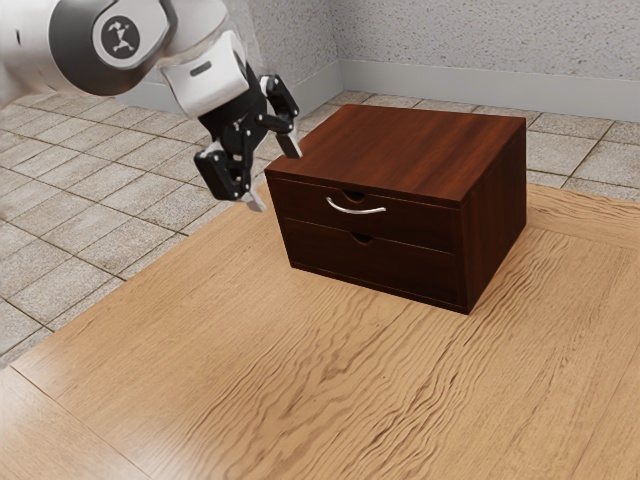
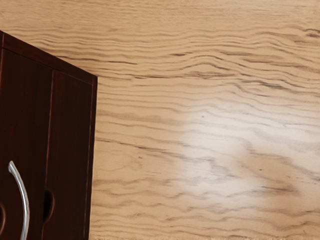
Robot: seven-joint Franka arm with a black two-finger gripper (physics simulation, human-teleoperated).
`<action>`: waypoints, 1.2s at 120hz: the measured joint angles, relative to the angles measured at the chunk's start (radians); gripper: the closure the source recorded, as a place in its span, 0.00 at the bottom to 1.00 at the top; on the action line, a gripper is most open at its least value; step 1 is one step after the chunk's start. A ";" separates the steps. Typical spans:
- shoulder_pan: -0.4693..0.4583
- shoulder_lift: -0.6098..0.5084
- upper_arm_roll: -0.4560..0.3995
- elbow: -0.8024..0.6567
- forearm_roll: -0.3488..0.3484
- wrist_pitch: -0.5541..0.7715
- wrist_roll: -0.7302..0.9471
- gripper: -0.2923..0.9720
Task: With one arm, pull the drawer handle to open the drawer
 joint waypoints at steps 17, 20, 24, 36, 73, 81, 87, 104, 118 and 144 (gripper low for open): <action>-0.004 0.003 0.003 -0.008 0.006 -0.023 0.001 0.24; -0.005 0.008 0.005 -0.013 0.007 -0.019 0.001 0.24; -0.008 0.022 0.011 -0.017 0.008 -0.008 0.002 0.24; -0.001 0.105 0.051 -0.016 0.010 0.070 -0.001 0.24; 0.026 0.195 0.071 -0.043 0.029 0.314 -0.016 0.46; 0.025 0.208 0.071 -0.044 0.031 0.338 -0.020 0.52; 0.025 0.221 0.071 -0.042 0.031 0.357 -0.023 0.54; 0.023 0.250 0.067 -0.042 0.025 0.408 -0.034 0.59; 0.022 0.263 0.065 -0.042 0.016 0.435 -0.044 0.62; 0.021 0.289 0.064 -0.039 0.012 0.466 -0.060 0.65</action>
